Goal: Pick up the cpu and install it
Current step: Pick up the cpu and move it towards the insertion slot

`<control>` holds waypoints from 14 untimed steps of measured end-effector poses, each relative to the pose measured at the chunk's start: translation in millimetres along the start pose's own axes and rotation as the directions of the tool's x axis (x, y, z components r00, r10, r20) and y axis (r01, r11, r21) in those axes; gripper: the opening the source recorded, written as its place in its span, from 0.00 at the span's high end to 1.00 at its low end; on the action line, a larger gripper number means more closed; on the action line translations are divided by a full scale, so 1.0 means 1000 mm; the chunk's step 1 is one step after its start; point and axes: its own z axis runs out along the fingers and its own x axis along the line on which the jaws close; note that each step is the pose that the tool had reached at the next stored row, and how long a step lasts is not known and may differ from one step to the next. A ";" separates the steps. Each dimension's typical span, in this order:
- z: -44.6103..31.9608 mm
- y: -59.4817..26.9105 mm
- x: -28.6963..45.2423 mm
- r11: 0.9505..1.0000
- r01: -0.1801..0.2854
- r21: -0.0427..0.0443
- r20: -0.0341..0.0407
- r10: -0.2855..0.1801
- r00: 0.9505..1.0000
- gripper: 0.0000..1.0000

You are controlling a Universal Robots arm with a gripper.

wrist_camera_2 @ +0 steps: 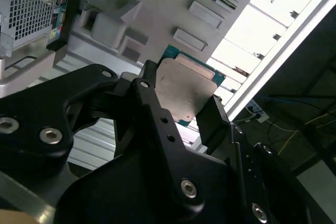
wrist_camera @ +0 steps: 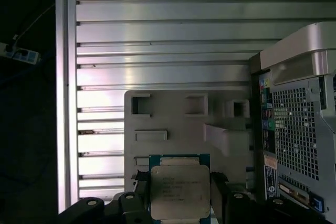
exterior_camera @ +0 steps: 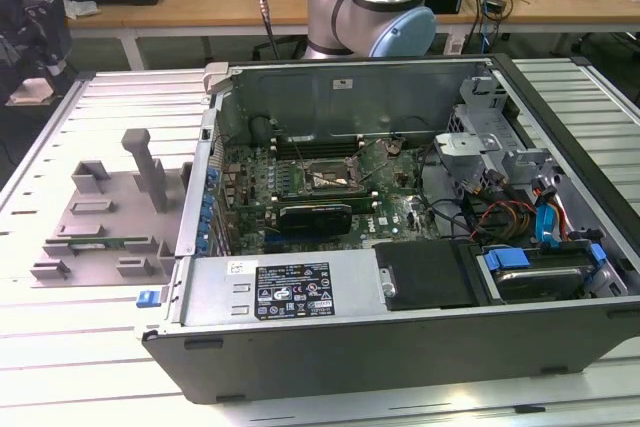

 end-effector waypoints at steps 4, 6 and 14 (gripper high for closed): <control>0.0005 0.0004 -0.0127 1.000 0.000 0.000 0.000 0.000 1.000 0.45; 0.0007 0.0006 -0.0176 1.000 0.000 0.000 0.000 0.000 1.000 0.45; 0.0014 0.0011 -0.0353 1.000 0.000 0.000 0.000 0.000 1.000 0.45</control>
